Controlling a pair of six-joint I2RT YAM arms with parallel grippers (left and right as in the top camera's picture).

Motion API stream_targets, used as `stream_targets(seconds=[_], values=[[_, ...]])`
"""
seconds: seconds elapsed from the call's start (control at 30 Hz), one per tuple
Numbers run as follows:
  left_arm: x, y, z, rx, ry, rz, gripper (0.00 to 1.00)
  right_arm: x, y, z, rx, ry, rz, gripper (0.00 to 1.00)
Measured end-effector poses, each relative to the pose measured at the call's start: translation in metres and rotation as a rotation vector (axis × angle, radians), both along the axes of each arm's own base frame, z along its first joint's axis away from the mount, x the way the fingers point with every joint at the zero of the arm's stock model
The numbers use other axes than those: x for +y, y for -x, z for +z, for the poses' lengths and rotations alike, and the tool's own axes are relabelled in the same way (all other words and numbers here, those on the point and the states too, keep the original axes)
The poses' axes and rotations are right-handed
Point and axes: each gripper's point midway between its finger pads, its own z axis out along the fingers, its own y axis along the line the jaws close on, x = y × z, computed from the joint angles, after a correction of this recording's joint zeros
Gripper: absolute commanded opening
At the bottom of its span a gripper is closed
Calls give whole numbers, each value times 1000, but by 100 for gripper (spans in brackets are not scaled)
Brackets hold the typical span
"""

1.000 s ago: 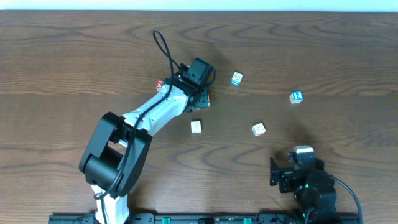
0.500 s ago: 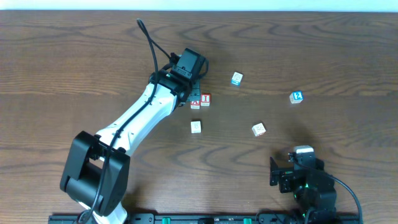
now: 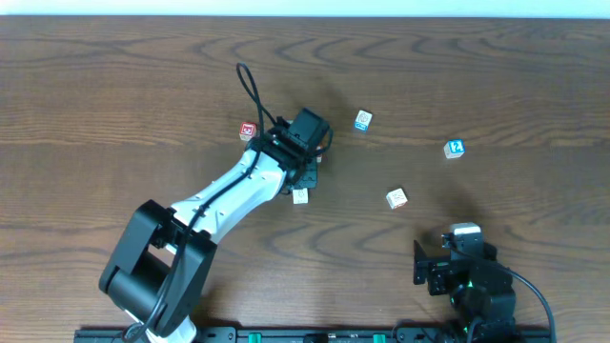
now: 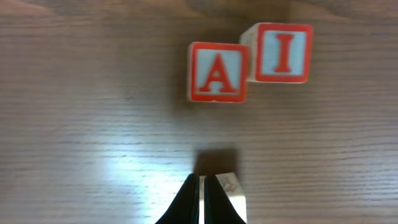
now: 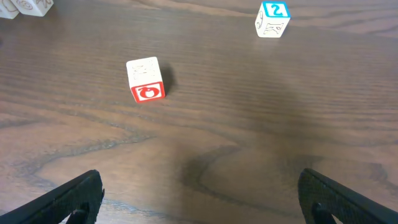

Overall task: Spell out Ai2
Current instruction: 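Open the left gripper and retract the left arm toward rest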

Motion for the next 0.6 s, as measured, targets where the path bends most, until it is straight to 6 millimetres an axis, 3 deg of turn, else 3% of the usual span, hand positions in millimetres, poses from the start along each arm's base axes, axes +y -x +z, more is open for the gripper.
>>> stream_targets(seconds=[0.4, 0.6], values=[[-6, -5, -12, -39, 40, 11, 6, 0, 0, 0, 0, 0, 0, 99], [-7, -7, -28, -24, 29, 12, 6, 0, 0, 0, 0, 0, 0, 99]])
